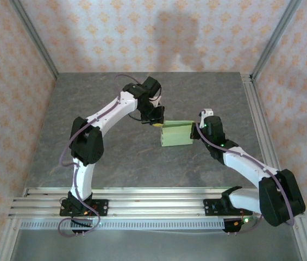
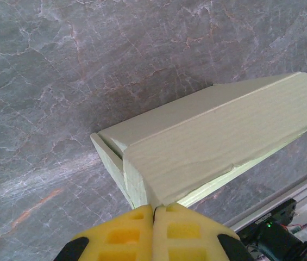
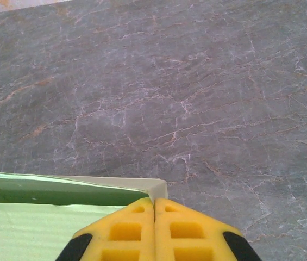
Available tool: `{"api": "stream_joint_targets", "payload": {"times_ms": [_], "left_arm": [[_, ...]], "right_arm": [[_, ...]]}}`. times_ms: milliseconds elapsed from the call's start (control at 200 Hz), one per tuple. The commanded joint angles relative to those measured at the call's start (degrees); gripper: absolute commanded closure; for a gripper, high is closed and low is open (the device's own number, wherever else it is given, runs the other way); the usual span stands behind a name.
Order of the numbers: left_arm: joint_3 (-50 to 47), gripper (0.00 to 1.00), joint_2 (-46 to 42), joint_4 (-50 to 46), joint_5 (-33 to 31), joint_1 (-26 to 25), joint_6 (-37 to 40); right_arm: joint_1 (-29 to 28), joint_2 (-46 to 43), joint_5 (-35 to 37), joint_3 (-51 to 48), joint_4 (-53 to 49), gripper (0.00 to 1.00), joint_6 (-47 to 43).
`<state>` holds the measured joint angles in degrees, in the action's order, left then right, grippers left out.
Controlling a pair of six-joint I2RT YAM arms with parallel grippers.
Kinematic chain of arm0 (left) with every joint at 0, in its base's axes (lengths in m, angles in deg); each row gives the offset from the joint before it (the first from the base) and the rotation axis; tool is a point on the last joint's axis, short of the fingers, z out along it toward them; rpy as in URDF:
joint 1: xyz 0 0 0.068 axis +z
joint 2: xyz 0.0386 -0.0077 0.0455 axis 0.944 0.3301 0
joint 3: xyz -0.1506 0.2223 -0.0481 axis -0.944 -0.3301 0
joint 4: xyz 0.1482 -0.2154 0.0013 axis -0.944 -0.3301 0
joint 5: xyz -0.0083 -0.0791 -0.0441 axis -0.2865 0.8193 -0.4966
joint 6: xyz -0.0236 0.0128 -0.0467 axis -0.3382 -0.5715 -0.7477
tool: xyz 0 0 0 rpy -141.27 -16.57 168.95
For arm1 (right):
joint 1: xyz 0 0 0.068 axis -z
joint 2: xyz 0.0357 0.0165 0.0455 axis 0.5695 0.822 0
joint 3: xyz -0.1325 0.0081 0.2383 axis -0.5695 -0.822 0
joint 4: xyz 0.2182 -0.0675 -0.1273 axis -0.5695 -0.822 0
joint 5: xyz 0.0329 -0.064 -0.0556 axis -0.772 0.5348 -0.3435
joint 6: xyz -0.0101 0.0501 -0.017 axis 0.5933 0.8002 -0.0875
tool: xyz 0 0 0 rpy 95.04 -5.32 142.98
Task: Fold the paper box
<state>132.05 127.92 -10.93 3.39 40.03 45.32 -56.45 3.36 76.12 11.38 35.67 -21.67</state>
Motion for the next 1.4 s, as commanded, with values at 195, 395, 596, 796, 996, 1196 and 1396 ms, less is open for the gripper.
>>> {"api": "stream_joint_targets", "payload": {"times_ms": [195,395,596,796,996,1196,1396], "left_arm": [[1.1,1.0,0.0,-2.7,4.3,1.0,0.6],[1.2,1.0,0.9,-5.7,5.3,2.7,1.9],[1.1,1.0,1.2,-5.2,6.7,2.7,-0.1],[2.0,1.0,1.1,-3.6,8.2,3.1,-3.4],[2.2,1.0,1.4,-4.1,8.1,3.1,-3.6],[3.9,1.0,1.5,-4.8,8.9,3.2,-3.6],[1.8,1.0,0.8,-4.5,7.5,3.2,1.0]], "right_arm": [[-0.4,-1.7,-0.4,-2.9,0.1,1.0,0.3],[-0.3,-2.7,0.1,-4.7,2.0,1.0,0.5],[-0.5,-3.3,0.4,-6.8,4.9,1.0,0.4],[-3.9,-3.2,4.0,-7.2,6.0,1.0,-1.7],[-4.2,-3.0,5.2,-7.2,6.3,1.0,-1.7],[-4.2,-2.7,5.2,-7.3,6.6,1.0,-1.7],[-4.2,-2.3,5.3,-7.2,6.7,1.0,-1.7]]}}
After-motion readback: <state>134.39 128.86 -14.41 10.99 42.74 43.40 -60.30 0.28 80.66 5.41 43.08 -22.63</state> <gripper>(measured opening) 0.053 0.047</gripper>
